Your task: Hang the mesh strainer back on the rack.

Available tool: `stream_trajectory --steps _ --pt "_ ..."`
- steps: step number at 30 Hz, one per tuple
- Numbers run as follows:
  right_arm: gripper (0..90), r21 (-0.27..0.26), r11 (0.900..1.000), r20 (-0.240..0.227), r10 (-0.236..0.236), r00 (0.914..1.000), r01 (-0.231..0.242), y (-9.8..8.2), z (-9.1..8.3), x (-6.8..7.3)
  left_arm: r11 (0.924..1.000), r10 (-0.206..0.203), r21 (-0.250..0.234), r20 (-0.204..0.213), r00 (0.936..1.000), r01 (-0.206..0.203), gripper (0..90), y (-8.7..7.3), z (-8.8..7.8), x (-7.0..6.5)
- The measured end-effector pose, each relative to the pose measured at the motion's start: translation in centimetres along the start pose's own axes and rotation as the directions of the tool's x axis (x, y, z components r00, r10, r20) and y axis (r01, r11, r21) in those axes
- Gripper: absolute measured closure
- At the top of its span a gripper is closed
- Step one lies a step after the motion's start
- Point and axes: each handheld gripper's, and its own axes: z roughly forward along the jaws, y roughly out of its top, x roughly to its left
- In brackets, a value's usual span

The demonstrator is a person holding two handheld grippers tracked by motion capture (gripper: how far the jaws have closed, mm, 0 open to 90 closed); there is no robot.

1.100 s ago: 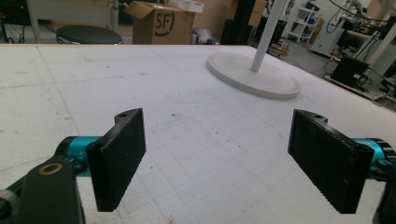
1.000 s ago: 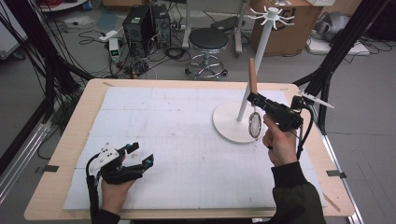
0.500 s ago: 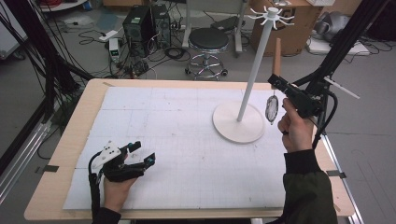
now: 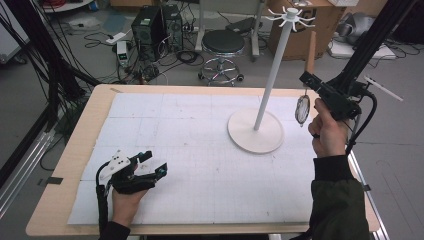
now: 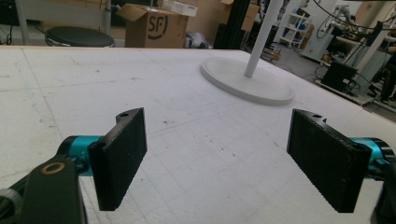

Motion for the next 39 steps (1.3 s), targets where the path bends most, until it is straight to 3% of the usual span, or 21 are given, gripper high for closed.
stream_trajectory --steps 14,39 --pt "68.5 -0.014 1.0 -0.014 -0.006 0.9999 0.006 2.1 0.3 0.4 1.0 0.0 -0.002 0.001 1.0 0.0 20.6 0.0 0.0 0.0" --pt "68.3 0.044 0.999 -0.032 0.03 0.9991 -0.028 1.1 3.1 0.0 1.0 0.005 -0.004 0.003 1.0 -0.005 20.6 0.1 -0.1 0.0"
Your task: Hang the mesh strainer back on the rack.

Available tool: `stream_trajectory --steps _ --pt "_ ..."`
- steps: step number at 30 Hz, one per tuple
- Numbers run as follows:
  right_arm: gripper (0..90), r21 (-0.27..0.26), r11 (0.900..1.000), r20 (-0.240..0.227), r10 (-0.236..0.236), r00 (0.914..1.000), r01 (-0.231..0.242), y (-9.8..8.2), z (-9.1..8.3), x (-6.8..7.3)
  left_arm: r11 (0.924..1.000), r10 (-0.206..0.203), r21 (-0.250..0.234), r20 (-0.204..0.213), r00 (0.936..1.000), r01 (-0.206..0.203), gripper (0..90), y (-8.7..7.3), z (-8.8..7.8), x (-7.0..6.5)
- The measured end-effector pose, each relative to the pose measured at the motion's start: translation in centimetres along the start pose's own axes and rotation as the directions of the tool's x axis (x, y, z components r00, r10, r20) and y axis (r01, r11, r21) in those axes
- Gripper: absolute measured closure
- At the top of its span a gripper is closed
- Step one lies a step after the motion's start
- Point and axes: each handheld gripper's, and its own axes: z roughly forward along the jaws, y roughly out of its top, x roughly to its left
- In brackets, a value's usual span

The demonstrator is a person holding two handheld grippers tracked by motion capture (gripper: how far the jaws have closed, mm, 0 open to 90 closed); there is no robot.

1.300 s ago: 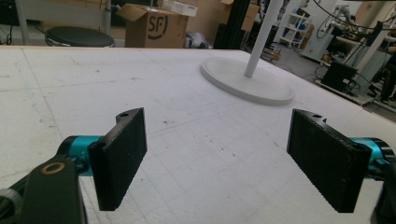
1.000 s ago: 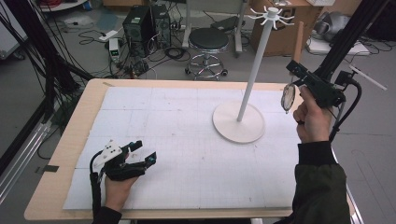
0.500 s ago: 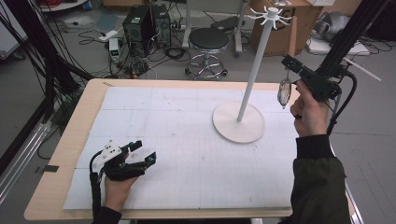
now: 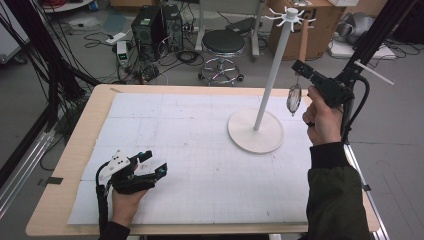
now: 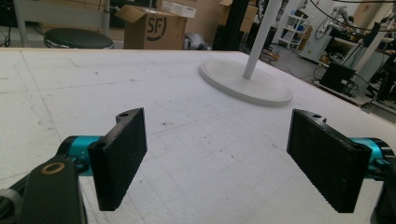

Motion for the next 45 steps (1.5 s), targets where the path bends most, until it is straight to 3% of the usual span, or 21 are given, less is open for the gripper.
stream_trajectory --steps 10,21,25,33,37,41,45 --pt "68.0 0.003 1.0 0.01 0.026 0.9996 -0.026 -0.1 0.2 -0.4 1.0 -0.001 -0.001 0.002 1.0 0.001 20.6 0.0 0.0 0.0" --pt "67.4 0.016 0.999 -0.005 0.029 0.9996 -0.029 -0.1 0.4 -0.8 1.0 0.001 0.0 -0.001 1.0 -0.001 20.6 0.0 0.0 -0.1" --pt "66.6 0.015 0.998 -0.018 0.054 0.9984 -0.054 -0.1 0.5 -1.0 1.0 0.002 0.0 0.001 1.0 -0.002 20.6 0.0 0.0 -0.1" --pt "59.9 0.016 0.996 0.007 0.087 0.9962 -0.087 -0.3 0.8 -1.5 1.0 0.002 -0.004 0.002 1.0 -0.002 20.6 0.0 0.0 -0.1" --pt "48.7 0.008 0.994 0.021 0.107 0.9941 -0.107 -0.3 0.8 -1.8 1.0 0.003 -0.004 0.001 1.0 -0.003 20.6 0.0 0.0 -0.1" --pt "44.3 0.008 0.996 0.054 0.091 0.9944 -0.092 -0.2 0.6 -2.0 1.0 0.002 -0.004 0.005 1.0 -0.002 20.6 0.0 0.0 -0.1" --pt "31.1 0.024 0.997 0.109 0.066 0.9919 -0.069 -0.2 0.4 -1.6 1.0 0.005 -0.002 0.005 1.0 -0.005 20.6 0.0 0.0 -0.2"
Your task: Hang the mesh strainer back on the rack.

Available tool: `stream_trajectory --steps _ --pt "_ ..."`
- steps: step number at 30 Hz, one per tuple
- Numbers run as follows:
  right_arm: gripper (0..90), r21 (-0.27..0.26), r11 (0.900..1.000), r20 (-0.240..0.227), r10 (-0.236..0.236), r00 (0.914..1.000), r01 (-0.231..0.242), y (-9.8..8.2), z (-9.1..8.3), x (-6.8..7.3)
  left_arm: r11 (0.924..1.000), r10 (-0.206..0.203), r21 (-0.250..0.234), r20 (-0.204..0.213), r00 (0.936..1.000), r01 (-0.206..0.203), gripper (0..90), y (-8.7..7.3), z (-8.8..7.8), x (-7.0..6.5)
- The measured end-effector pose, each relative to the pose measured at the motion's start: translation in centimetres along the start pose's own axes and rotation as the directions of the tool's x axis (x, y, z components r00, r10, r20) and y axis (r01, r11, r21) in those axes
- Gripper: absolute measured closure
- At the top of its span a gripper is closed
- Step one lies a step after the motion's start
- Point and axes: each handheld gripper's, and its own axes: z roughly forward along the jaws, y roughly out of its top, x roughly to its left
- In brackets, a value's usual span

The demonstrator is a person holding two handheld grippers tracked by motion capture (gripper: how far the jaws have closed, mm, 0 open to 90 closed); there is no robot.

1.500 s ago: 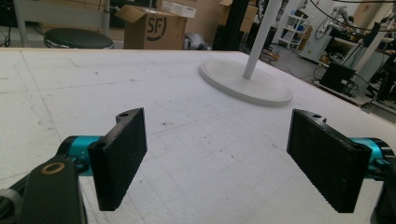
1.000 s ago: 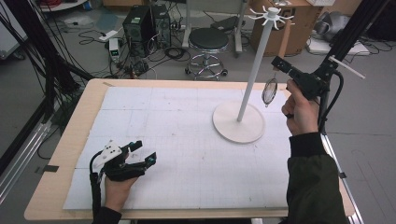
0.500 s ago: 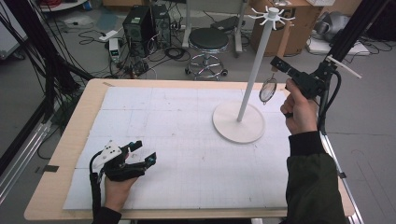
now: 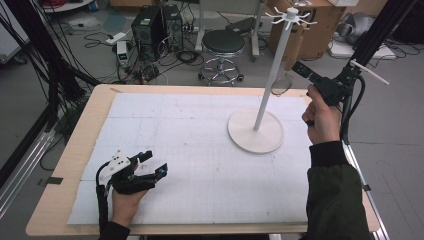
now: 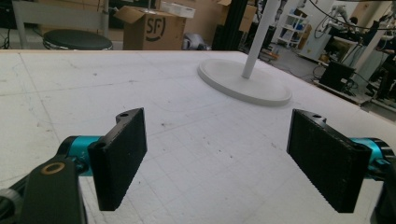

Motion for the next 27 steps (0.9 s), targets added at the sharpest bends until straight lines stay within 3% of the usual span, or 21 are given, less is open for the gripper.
stream_trajectory --steps 2,8,11,13,18,22,27 --pt "25.7 0.027 0.999 0.032 -0.024 0.9992 0.023 -0.2 -0.1 0.2 1.0 0.003 0.002 0.002 1.0 -0.003 20.6 0.0 0.0 0.0" --pt "21.2 0.049 0.993 0.048 -0.108 0.993 0.106 -2.0 -0.8 0.7 0.9999 0.01 0.006 0.002 1.0 -0.01 20.4 0.0 0.0 -0.3" --pt "20.7 0.074 0.99 0.047 -0.126 0.9909 0.122 -3.0 -1.2 0.5 0.9997 0.019 0.017 0.001 0.9998 -0.019 20.2 0.0 0.0 -0.3" --pt "15.5 0.092 0.987 0.045 -0.137 0.9896 0.132 -3.8 -1.3 0.4 0.9997 0.018 0.017 0.003 0.9998 -0.018 20.0 0.0 -0.1 -0.4" --pt "15.6 0.14 0.977 0.049 -0.166 0.9848 0.158 -5.5 -1.3 0.8 0.9996 0.023 0.014 -0.002 0.9997 -0.023 20.0 0.1 -0.1 -0.5" --pt "15.6 0.162 0.964 0.069 -0.225 0.9719 0.212 -6.9 -1.3 1.4 0.9995 0.029 0.013 0.006 0.9996 -0.029 20.0 0.1 -0.3 -0.6" --pt "15.6 0.175 0.961 0.063 -0.226 0.972 0.213 -8.4 -1.6 1.7 0.9995 0.033 0.004 0.006 0.9995 -0.033 19.8 0.1 -0.4 -0.8"
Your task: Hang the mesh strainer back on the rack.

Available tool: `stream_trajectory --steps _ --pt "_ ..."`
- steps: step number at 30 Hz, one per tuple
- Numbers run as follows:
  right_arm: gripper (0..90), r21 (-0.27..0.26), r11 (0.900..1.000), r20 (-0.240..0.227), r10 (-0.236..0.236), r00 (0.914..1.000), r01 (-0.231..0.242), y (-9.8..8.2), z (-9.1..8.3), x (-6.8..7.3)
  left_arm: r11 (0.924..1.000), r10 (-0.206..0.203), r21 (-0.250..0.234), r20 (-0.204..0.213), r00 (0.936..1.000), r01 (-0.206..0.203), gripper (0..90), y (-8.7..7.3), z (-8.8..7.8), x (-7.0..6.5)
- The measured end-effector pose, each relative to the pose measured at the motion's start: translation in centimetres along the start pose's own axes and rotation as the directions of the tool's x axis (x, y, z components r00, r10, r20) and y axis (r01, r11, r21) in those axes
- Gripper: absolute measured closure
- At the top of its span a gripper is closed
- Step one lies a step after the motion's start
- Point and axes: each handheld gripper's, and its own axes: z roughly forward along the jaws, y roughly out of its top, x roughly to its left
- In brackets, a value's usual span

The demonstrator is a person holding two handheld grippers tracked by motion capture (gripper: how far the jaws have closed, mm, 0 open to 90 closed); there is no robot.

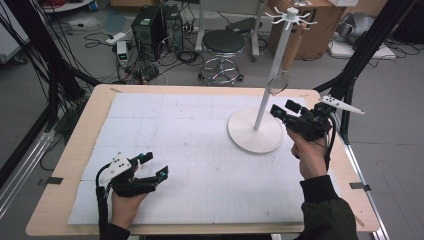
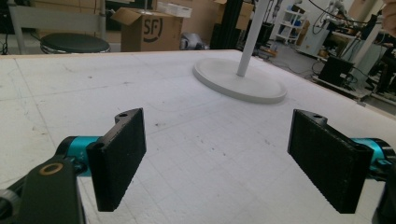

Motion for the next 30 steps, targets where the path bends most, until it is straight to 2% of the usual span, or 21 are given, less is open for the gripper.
stream_trajectory --steps 5,8,11,18,20,22,24,30 --pt "15.6 0.007 1.0 -0.014 -0.003 0.9999 0.003 -1.2 -0.4 0.5 1.0 0.002 0.001 0.001 1.0 -0.002 19.4 0.0 0.0 -0.2" --pt "15.6 0.007 1.0 -0.012 -0.023 0.9997 0.023 -1.7 -0.8 0.8 0.9999 0.013 0.005 0.007 0.9999 -0.013 19.5 0.0 0.0 -0.2" --pt "15.6 0.011 0.999 -0.02 -0.031 0.9993 0.032 -2.6 -0.9 1.1 1.0 0.004 0.002 0.016 0.9999 -0.005 19.4 0.0 0.2 -0.2" --pt "15.6 0.067 0.995 -0.018 -0.072 0.9972 0.073 -5.1 -0.7 1.3 0.9999 -0.003 0.01 0.025 0.9997 0.003 19.3 0.0 0.6 -0.2" --pt "15.6 0.075 0.993 -0.029 -0.088 0.9957 0.09 -5.7 -0.7 1.4 0.9997 -0.025 0.005 0.044 0.9987 0.025 19.3 0.0 0.9 -0.2" --pt "15.6 0.094 0.988 -0.018 -0.121 0.9925 0.122 -6.3 -0.6 1.4 0.9998 0.014 0.013 0.02 0.9997 -0.015 19.3 0.1 1.5 -0.5" --pt "15.6 0.111 0.985 -0.017 -0.132 0.9912 0.133 -6.8 -0.5 1.3 0.9999 0.006 0.015 0.032 0.9995 -0.006 19.3 0.1 2.1 -0.5" --pt "15.6 0.116 0.982 -0.008 -0.149 0.9888 0.149 -8.4 -0.5 1.5 0.9981 0.041 0.044 0.048 0.998 -0.043 19.3 0.3 3.4 -1.3"
